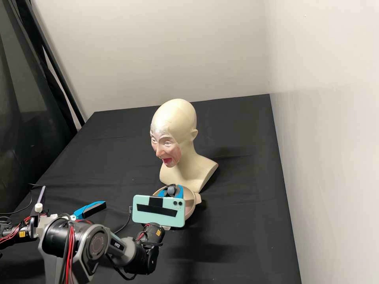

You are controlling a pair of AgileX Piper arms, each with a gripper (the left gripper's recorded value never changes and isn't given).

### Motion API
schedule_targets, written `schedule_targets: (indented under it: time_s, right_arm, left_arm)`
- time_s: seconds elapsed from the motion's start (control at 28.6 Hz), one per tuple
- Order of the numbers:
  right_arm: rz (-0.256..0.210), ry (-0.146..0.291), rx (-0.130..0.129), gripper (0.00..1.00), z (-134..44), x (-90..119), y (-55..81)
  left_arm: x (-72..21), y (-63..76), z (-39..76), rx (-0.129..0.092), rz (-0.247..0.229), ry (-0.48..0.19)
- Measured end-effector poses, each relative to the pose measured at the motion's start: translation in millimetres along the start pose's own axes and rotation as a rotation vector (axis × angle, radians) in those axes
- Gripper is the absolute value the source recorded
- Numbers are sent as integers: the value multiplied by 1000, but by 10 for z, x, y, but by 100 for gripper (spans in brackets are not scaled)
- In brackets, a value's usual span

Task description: Feed the grandma with a spoon

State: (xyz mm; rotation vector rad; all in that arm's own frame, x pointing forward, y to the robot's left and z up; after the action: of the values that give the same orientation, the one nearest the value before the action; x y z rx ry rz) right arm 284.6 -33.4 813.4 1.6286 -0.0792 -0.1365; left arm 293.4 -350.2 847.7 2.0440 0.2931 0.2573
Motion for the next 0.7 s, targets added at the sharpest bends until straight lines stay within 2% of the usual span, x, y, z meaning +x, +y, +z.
schedule_targets:
  time_s: [0.24, 0.56, 0.7]
  right_arm:
    - [42, 37, 40, 0, -96, -46, 121]
    - [94, 97, 37, 0, -249, -32, 264]
    - [102, 114, 37, 0, -303, -3, 283]
  left_arm:
    - [0, 0, 0, 0, 0, 0]
    - [2, -3, -20, -1, 0, 6]
    - [6, -15, -30, -2, -4, 9]
